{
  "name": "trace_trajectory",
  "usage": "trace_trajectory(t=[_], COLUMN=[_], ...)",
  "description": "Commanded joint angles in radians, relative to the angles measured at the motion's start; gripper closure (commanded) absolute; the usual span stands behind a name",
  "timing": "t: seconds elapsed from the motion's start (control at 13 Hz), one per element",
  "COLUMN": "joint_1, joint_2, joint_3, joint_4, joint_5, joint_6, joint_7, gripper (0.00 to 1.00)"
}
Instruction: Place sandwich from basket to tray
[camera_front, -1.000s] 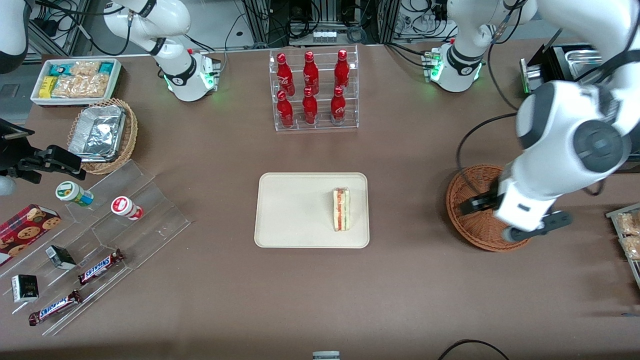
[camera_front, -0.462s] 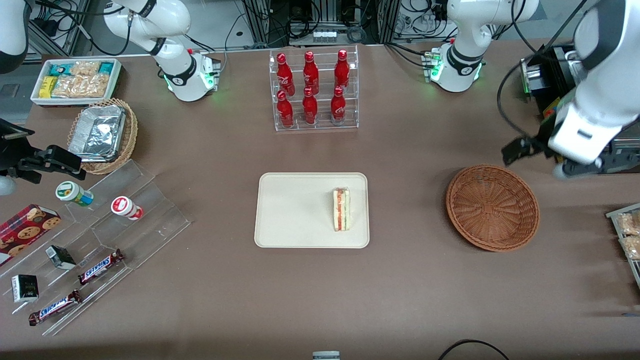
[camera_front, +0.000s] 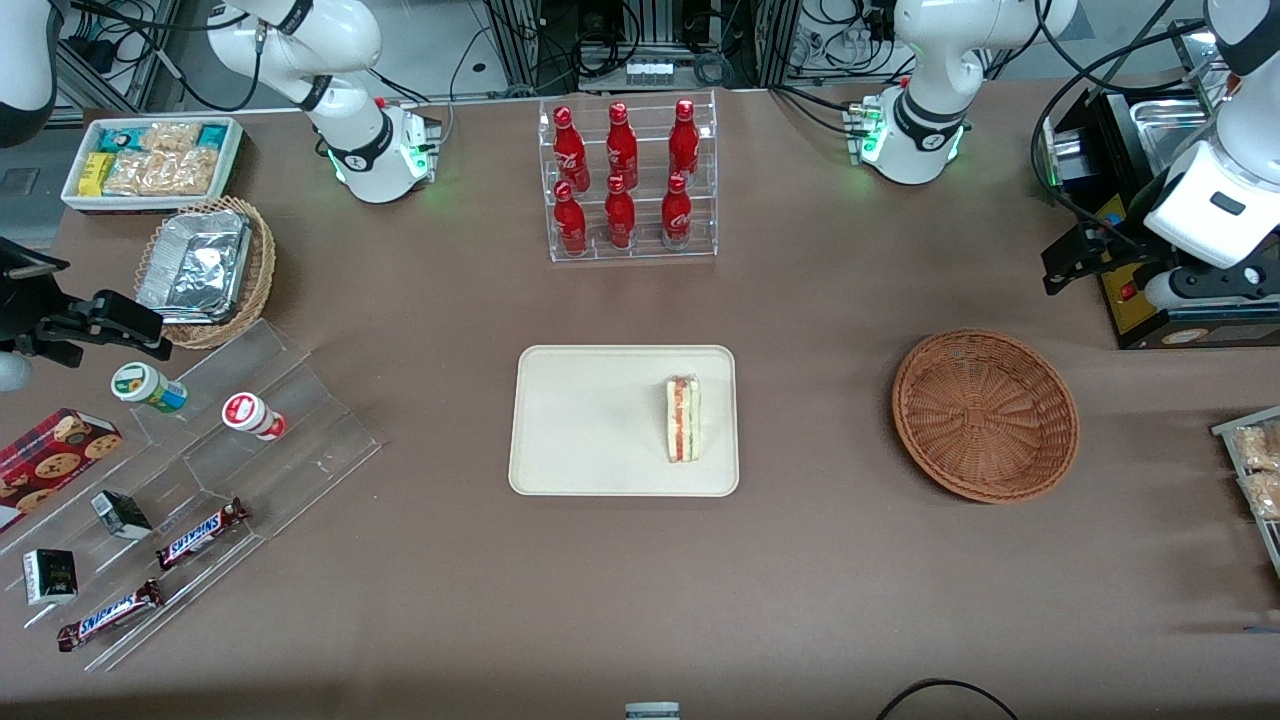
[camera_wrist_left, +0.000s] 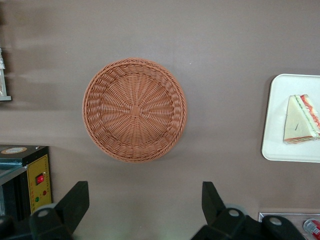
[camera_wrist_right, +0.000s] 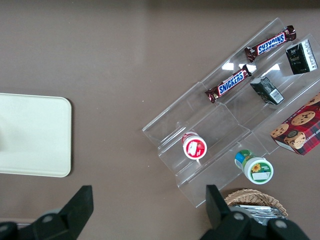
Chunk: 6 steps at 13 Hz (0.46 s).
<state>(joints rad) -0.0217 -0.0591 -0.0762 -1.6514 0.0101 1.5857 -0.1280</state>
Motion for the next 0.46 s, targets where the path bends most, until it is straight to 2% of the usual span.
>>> trace_trajectory(t=[0.0,0.38], joint_1=[0.011,-0.004], joint_2=[0.016,0.019], joint_3=[-0.014,-0.014], joint_4=[0.041,0.039], joint_5=[0.005,0.001], joint_6=[-0.029,-0.027], joint_7=[0.014,0.011], gripper=[0.0,0.0])
